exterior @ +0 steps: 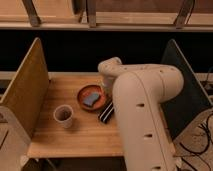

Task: Drag the ceramic bowl in a circle

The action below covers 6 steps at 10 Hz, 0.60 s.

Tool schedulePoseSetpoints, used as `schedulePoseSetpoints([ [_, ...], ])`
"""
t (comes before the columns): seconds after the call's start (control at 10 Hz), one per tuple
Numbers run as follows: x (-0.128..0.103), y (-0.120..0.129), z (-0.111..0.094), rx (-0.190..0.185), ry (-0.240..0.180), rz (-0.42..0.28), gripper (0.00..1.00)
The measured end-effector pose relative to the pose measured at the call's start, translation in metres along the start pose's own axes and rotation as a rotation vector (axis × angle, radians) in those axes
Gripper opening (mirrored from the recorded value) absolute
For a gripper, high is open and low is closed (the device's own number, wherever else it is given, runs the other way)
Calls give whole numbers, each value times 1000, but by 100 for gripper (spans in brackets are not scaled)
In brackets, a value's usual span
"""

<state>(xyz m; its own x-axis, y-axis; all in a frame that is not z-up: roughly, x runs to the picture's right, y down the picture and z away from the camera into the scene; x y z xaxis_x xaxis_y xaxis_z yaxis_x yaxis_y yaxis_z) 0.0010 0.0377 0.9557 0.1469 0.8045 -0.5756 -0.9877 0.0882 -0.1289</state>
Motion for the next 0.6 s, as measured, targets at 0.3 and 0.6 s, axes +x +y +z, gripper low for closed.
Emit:
schedulePoseSetpoints([
  [0.3,-8,39,8,3,21,-104,0],
  [0.6,5,59,1,2,34,-166,0],
])
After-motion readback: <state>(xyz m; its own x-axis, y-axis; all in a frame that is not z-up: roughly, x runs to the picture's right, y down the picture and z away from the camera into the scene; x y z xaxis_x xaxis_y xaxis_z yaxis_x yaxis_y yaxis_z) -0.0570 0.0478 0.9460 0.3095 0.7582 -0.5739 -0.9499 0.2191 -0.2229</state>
